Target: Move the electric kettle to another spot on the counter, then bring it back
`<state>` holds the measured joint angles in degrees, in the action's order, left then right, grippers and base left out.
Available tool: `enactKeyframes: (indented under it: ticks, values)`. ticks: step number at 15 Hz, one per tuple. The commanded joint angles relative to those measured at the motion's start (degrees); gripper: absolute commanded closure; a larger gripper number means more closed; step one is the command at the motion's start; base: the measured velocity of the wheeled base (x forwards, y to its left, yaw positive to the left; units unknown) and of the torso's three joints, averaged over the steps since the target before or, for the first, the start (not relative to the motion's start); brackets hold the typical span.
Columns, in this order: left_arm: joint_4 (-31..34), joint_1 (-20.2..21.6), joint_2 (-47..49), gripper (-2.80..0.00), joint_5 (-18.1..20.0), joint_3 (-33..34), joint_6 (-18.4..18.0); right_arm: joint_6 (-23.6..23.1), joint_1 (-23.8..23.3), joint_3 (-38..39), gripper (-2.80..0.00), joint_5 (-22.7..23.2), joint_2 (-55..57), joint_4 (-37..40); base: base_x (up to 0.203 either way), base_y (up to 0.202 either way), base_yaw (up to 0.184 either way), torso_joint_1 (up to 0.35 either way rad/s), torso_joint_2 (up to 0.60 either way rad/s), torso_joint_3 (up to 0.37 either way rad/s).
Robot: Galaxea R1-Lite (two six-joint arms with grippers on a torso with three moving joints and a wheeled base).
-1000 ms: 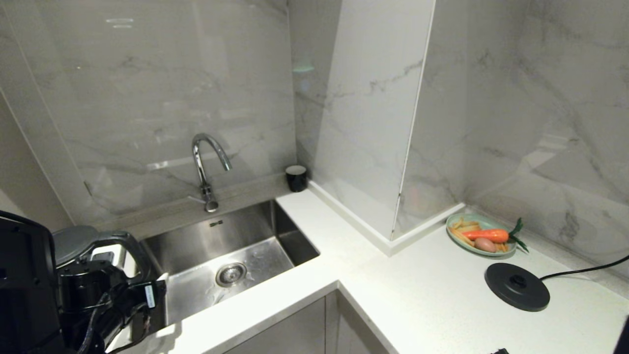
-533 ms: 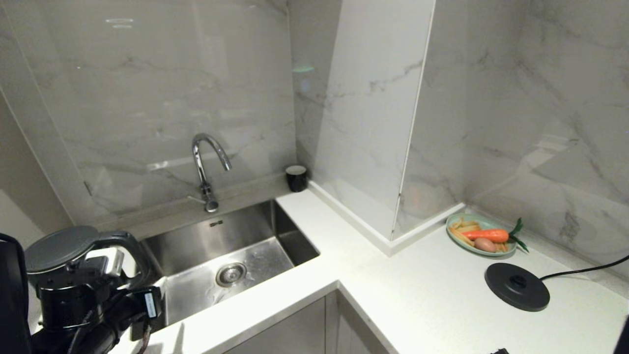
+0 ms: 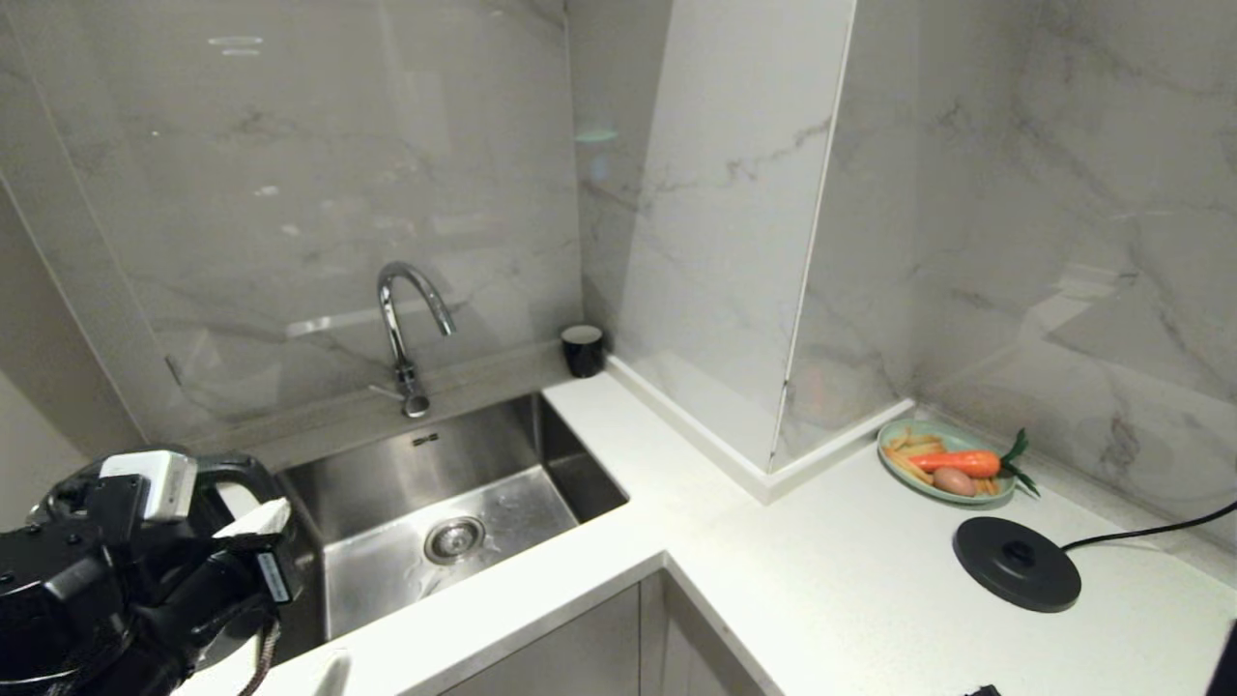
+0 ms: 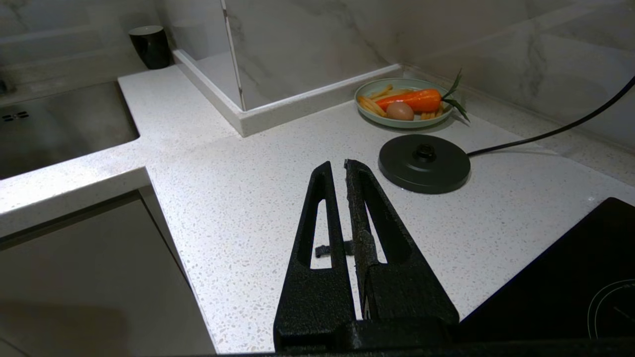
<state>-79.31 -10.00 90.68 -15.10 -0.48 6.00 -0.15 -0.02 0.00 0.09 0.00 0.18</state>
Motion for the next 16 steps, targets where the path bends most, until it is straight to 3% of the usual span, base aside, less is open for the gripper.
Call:
enactKeyframes:
  ticks: [1, 4, 7, 8, 11, 16]
  values:
    - [7.36, -2.11, -13.21, 0.00, -0.30, -1.36, -0.40, -0.03, -0.05, 0.00, 0.00, 0.00, 0.00, -0.01, 0.000, 0.000, 0.000, 0.000, 0.00, 0.000]
    - [28.36, -3.50, -29.62, 0.00, -0.99, -6.68, -1.22, -0.03, -0.03, 0.00, 0.00, 0.03, 0.00, -0.01, 0.000, 0.000, 0.000, 0.000, 0.00, 0.000]
    - [54.23, -4.07, -43.90, 0.00, -1.11, -13.66, -1.32, -0.03, 0.02, 0.00, 0.00, 0.00, 0.00, -0.01, 0.000, 0.000, 0.000, 0.000, 0.00, 0.000]
    - [59.72, -4.11, -47.12, 0.00, -1.25, -15.35, -1.29, -0.03, 0.02, 0.00, 0.00, 0.09, 0.00, -0.01, 0.000, 0.000, 0.000, 0.000, 0.00, 0.000]
    - [64.75, -3.09, -53.75, 0.00, -3.05, -17.15, -1.57, -0.03, 0.01, 0.00, 0.00, 0.09, 0.00, -0.01, 0.000, 0.000, 0.000, 0.000, 0.00, 0.000]
    - [79.30, -0.47, -66.31, 0.00, -4.67, -20.24, -1.89, -0.03, -0.06, 0.00, 0.00, 0.08, 0.00, -0.01, 0.000, 0.000, 0.000, 0.000, 0.00, 0.000]
